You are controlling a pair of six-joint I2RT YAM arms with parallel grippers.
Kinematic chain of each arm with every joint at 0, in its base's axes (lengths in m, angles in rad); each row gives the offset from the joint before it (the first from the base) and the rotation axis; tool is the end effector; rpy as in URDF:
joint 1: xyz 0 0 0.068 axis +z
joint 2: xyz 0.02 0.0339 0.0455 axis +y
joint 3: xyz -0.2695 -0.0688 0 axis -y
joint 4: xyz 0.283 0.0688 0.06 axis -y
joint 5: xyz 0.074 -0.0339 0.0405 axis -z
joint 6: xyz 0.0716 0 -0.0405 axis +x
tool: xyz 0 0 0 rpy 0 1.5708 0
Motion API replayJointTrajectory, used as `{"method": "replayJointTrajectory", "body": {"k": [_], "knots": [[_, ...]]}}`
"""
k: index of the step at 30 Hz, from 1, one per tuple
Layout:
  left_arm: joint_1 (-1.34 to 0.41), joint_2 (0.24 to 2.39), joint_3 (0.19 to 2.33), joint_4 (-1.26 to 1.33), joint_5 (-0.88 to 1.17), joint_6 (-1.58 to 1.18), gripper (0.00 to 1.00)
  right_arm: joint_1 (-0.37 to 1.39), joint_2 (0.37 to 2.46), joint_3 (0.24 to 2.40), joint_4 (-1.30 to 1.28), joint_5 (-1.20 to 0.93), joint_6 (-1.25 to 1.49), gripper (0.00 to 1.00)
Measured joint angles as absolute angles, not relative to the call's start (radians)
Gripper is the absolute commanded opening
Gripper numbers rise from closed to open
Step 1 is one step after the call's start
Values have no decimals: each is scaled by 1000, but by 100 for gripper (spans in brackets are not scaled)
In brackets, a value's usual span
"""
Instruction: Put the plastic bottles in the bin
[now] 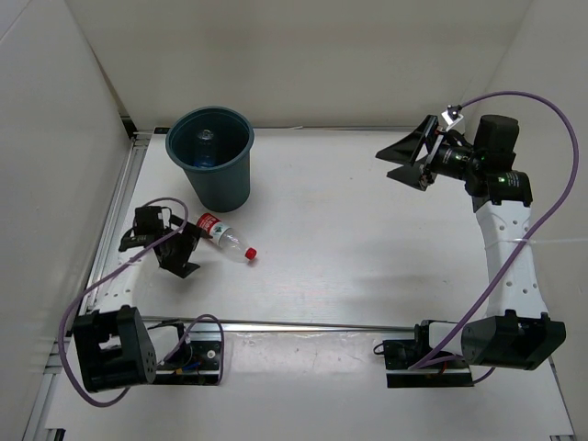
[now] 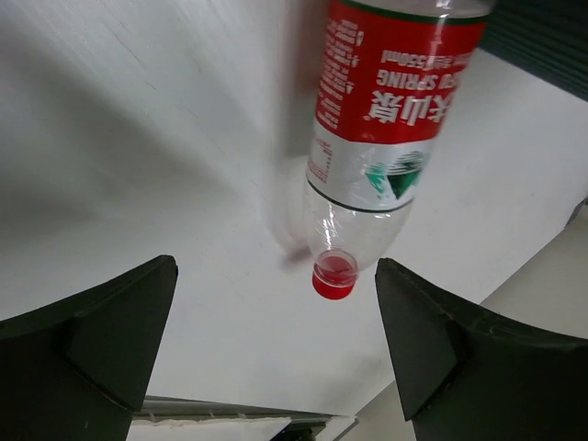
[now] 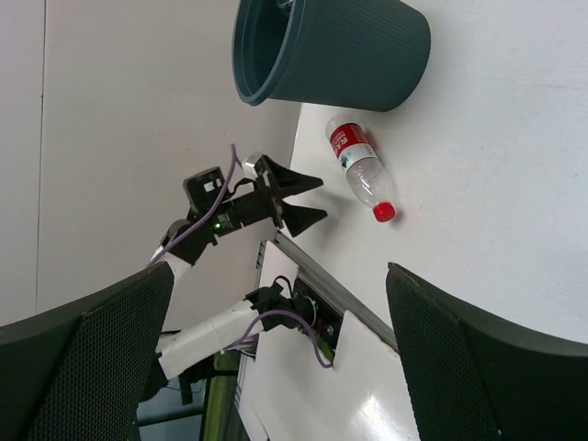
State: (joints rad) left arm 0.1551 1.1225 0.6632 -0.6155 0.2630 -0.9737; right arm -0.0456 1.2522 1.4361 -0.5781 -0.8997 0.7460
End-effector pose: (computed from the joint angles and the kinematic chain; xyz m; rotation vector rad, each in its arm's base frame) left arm 0.2514 0.0205 0.1588 -1.3813 2.3526 -0.6056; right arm 0.3145 0.0418 0.4347 0.1718 2.0360 1.3272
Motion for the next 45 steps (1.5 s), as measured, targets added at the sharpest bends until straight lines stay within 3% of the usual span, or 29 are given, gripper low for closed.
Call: {"method": "replayJointTrajectory", "body": {"k": [15, 25, 35, 39, 45], "knots": [[-7, 1425, 867, -513, 234, -907, 100, -46, 1252, 1436, -582, -920, 721, 100], [-24, 1558, 852, -505, 210, -894, 100, -46, 1260, 1436, -582, -924, 709, 100], [-23, 1565, 828, -503, 200, -872, 62, -46, 1280, 1434, -587, -927, 702, 100], [-21, 1481, 765, -502, 191, -868, 61, -46, 1291, 1427, -591, -927, 702, 100], [17, 1192, 772, -680, 109, -857, 63, -46, 1292, 1422, -594, -927, 699, 100]]}}
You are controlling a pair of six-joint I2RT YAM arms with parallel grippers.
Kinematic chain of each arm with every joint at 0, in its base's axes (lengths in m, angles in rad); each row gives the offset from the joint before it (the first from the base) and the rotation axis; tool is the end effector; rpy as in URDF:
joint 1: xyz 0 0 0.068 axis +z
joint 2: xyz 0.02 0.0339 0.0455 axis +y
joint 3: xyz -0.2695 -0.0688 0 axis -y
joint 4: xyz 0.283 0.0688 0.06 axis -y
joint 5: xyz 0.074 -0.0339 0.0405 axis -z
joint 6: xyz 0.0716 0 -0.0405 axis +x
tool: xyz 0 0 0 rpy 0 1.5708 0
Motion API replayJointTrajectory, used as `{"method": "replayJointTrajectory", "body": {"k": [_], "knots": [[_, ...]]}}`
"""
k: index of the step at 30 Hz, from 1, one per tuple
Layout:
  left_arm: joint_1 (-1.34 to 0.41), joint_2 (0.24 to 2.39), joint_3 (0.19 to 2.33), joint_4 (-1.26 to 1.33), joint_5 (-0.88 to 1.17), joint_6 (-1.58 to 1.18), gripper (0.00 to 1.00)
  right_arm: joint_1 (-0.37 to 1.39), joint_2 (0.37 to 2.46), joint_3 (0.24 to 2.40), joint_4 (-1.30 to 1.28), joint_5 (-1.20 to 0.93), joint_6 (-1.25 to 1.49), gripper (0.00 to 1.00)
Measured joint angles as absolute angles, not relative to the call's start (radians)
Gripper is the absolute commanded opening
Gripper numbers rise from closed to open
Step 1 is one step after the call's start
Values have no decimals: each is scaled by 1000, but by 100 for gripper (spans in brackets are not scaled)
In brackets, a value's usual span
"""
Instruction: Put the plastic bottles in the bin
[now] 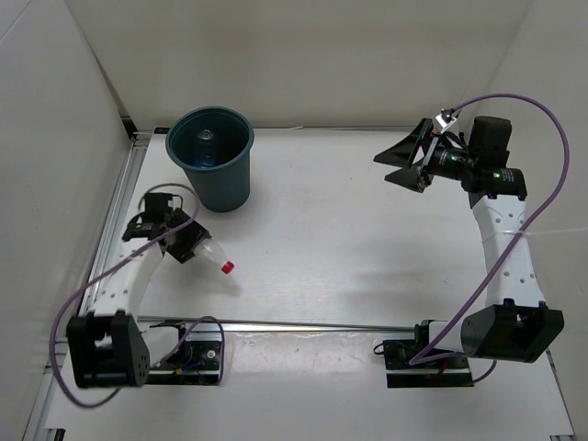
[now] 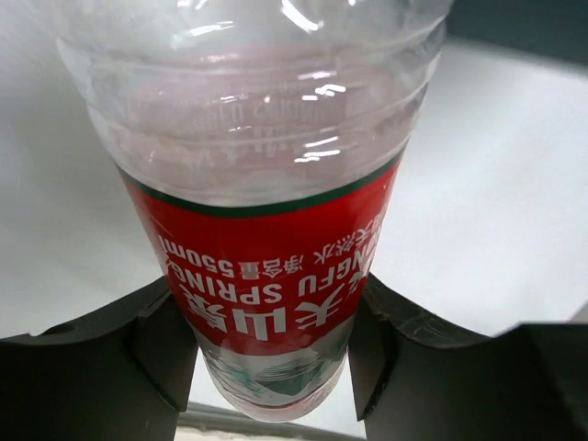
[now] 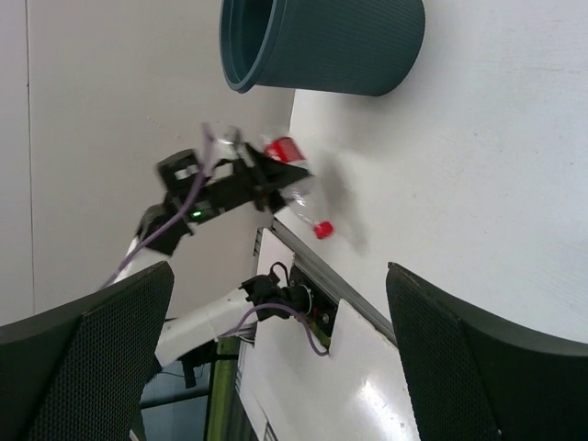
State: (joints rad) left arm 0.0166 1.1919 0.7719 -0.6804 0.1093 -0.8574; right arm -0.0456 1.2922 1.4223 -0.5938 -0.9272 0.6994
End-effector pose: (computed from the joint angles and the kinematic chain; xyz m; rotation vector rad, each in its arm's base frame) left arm 0.2691 -0.0033 0.1739 -1.1221 2.4867 -0.4030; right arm 0.3256 0.0425 0.4165 0.1521 2.0843 1.3416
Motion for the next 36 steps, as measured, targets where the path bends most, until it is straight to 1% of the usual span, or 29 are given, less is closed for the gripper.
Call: {"method": "replayJointTrajectory", "body": {"k": [2, 3, 5, 7, 10, 12, 13, 16, 17, 19, 23, 27, 28, 34, 36], "knots": [[50, 1097, 861, -764, 74, -850, 65, -46, 1292, 1413, -592, -928, 699, 100], [67, 1064, 919, -798, 58, -845, 68, -46, 1292, 1407, -593, -928, 699, 100], [107, 1019, 1077, -842, 28, -830, 68, -46, 1292, 1391, -593, -929, 699, 100], [134, 1037, 1290, -871, 0, -815, 68, -46, 1292, 1382, -595, -930, 700, 100], [141, 1148, 1654, -852, -18, -796, 68, -46, 1293, 1377, -593, -934, 703, 100], [141, 1236, 1825, -826, -19, -785, 68, -46, 1297, 1376, -587, -939, 710, 100], [141, 1289, 1897, -810, -19, -780, 68, -46, 1301, 1376, -579, -944, 715, 100], [125, 1465, 2069, -803, -24, -756, 72, -46, 1318, 1377, -571, -949, 727, 100], [116, 1525, 2108, -797, -28, -747, 76, -46, 1326, 1378, -570, -949, 728, 100], [89, 1669, 2194, -801, -39, -713, 79, -46, 1340, 1388, -571, -949, 731, 100], [44, 1880, 2239, -823, -51, -641, 84, -46, 1350, 1430, -572, -949, 731, 100], [20, 1977, 2239, -870, -53, -598, 91, -46, 1343, 1463, -570, -944, 723, 100], [17, 1983, 2238, -876, -53, -591, 100, -46, 1339, 1463, -572, -942, 721, 100], [9, 1935, 2249, -869, -76, -588, 100, -50, 1329, 1465, -607, -921, 703, 100], [8, 1846, 2176, -851, -100, -607, 100, -62, 1330, 1470, -641, -907, 697, 100]]}}
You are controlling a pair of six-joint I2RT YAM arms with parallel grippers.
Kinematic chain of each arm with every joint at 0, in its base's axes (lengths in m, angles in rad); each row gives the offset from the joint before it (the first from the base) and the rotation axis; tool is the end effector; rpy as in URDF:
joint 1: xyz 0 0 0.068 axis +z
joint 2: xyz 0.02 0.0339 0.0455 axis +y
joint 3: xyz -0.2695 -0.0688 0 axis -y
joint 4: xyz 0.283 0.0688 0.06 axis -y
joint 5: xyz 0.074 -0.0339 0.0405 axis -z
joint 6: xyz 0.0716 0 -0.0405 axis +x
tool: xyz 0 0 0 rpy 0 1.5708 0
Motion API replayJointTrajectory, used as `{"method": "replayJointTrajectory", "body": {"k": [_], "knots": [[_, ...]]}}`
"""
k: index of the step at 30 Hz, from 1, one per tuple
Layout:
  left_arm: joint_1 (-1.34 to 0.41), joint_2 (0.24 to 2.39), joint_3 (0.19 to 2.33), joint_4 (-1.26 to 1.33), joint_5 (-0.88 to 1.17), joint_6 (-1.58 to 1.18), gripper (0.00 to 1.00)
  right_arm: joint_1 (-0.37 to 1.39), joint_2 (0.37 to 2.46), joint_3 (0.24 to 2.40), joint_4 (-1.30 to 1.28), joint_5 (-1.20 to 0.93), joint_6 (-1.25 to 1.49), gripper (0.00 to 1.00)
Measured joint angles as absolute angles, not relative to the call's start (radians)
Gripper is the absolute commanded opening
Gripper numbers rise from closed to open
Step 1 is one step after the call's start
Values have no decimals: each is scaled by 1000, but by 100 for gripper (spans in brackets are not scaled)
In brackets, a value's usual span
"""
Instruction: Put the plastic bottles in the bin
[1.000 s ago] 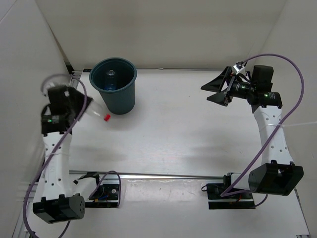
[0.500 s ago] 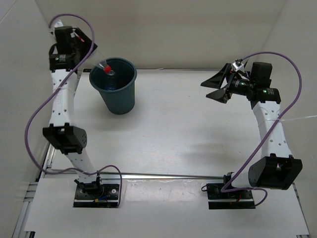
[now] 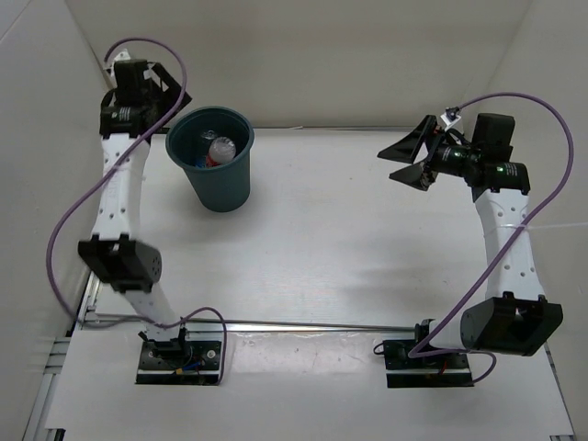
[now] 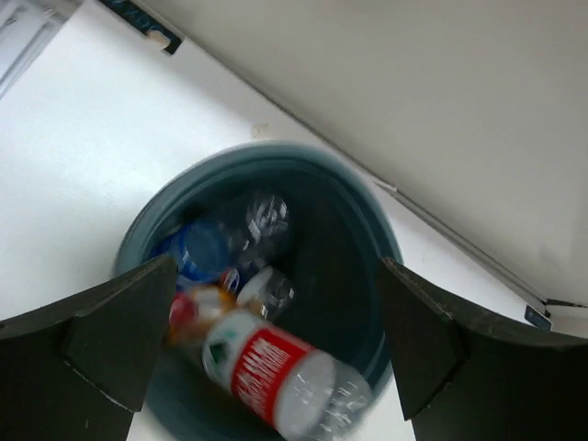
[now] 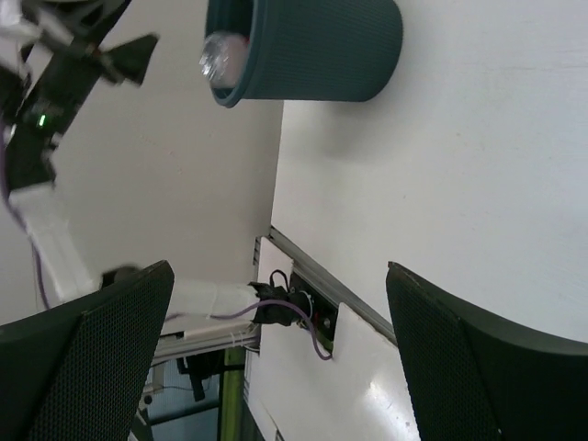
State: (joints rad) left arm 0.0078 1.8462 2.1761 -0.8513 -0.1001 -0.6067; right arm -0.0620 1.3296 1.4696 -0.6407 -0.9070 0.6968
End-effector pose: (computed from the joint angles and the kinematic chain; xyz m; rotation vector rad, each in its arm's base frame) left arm 0.4675 0.0108 0.4489 -0.6928 1.9821 -0.2579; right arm 0.3340 0.0358 0.4174 0.2076 2.1076 1.3185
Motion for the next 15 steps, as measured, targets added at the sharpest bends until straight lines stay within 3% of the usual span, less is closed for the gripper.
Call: {"method": "replayJointTrajectory", "body": {"k": [3, 9, 15], "knots": [[7, 1596, 1928, -850, -146, -645, 100, -86, 1336, 1478, -687, -889, 679, 100], [-30, 881, 1214, -838, -336, -762, 100, -149, 1347, 1471, -758, -853, 659, 100], [-33, 259, 788, -839, -654, -941, 100, -169, 1398, 1591, -883, -757, 591, 100]]}}
